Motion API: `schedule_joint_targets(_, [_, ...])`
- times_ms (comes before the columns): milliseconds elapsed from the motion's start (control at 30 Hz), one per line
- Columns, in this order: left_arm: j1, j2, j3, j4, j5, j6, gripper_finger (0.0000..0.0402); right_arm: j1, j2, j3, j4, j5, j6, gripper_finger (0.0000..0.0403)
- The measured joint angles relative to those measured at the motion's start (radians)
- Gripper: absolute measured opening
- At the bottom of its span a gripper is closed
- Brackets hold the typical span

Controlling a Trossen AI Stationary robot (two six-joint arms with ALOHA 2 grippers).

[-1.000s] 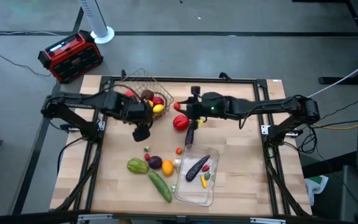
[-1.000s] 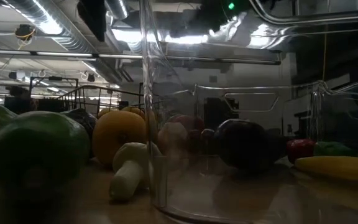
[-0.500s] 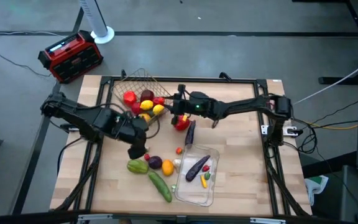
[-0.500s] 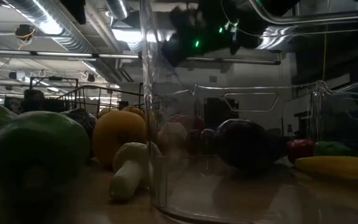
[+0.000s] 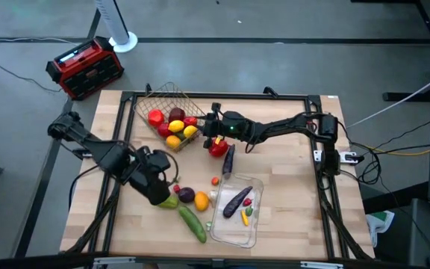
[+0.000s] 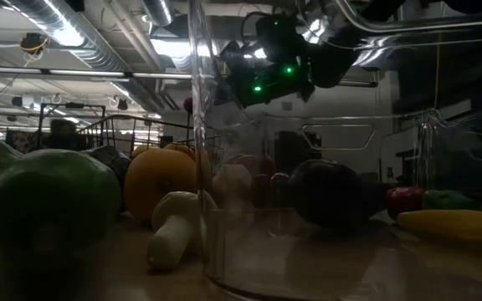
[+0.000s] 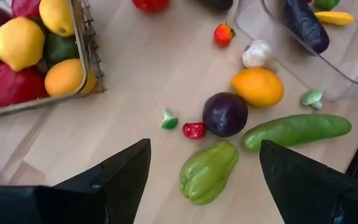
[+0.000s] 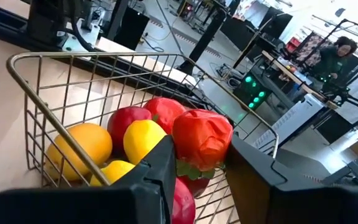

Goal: Sort produce into baskets
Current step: Put the small red tomato into the wire basket, then put the green chayote into the transparent bin

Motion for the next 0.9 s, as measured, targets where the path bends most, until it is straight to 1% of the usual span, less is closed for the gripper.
schedule_joint_targets(167, [-0.042,0.023,0.0,-0.064,-0.012,-0.077,0.0294,0.0,0.0,0.0,0.005,0.046,0.0,0.0115])
schedule_joint_targets(267, [-0.062,0.04,0.0,-0.066,-0.013,-0.083,0.0294,0.0,0.0,0.0,0.005,0.046,0.001,0.0124])
schedule_joint_targets(367, [-0.071,0.055,0.0,-0.066,-0.015,-0.082,0.0294,0.0,0.0,0.0,0.005,0.045,0.001,0.0154])
schedule_joint_targets(567, [-0.071,0.074,0.0,-0.067,-0.019,-0.082,0.0294,0.0,0.0,0.0,0.004,0.045,0.002,0.0246])
schedule_joint_targets(667, [-0.077,0.082,0.0,-0.063,-0.019,-0.083,0.0294,0.001,0.0,0.0,0.005,0.045,0.002,0.028])
schedule_joint_targets(767, [-0.092,0.098,0.0,-0.058,-0.019,-0.098,0.0294,0.002,0.0,0.0,0.004,0.045,0.002,0.0303])
schedule_joint_targets(900, [-0.12,0.138,0.0,-0.05,-0.018,-0.104,0.0294,0.002,0.0,0.0,0.004,0.045,0.002,0.0316])
